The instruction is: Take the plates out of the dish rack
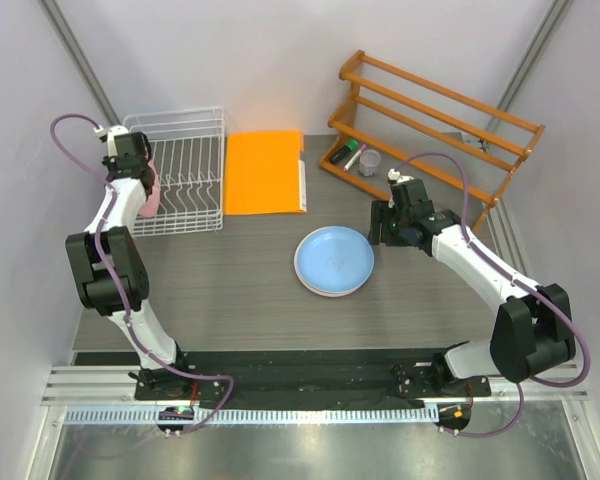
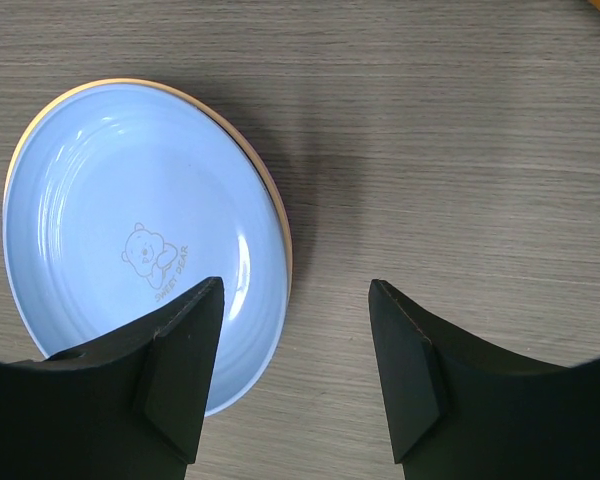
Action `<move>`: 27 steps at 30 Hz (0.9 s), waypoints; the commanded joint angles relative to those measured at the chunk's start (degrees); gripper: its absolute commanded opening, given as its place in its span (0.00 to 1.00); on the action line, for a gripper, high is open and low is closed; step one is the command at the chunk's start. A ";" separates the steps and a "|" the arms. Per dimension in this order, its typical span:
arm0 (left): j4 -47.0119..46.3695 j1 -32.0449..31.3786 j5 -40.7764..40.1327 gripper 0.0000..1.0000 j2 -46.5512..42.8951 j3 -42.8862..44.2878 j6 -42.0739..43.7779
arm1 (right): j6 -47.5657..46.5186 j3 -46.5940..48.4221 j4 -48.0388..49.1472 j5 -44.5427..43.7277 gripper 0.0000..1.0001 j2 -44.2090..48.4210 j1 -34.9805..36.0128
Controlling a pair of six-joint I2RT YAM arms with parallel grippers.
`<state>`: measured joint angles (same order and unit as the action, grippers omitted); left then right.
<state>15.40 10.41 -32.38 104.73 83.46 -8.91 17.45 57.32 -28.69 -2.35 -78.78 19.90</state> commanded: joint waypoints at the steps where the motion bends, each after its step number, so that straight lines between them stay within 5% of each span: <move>1: -3.18 0.22 -1.19 0.00 -0.84 1.71 -1.55 | -0.58 0.16 1.79 0.59 0.65 0.56 -0.13; 20: -3.18 -3.73 -10.33 0.00 -14.63 0.30 7.76 | 0.39 -1.16 1.79 1.65 0.66 3.64 -0.13; 24: -0.29 -5.66 -10.60 0.00 -20.50 -0.58 5.23 | 0.30 -0.89 1.71 3.56 0.66 5.04 -0.13; 27: 5.16 -6.54 -2.89 0.00 -24.30 -0.93 -1.45 | 0.48 0.16 1.70 5.77 0.66 5.83 -0.13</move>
<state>17.67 5.08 -39.83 86.83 82.85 -3.79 17.72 55.99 -28.32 0.08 -75.99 19.88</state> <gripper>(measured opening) 0.179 0.659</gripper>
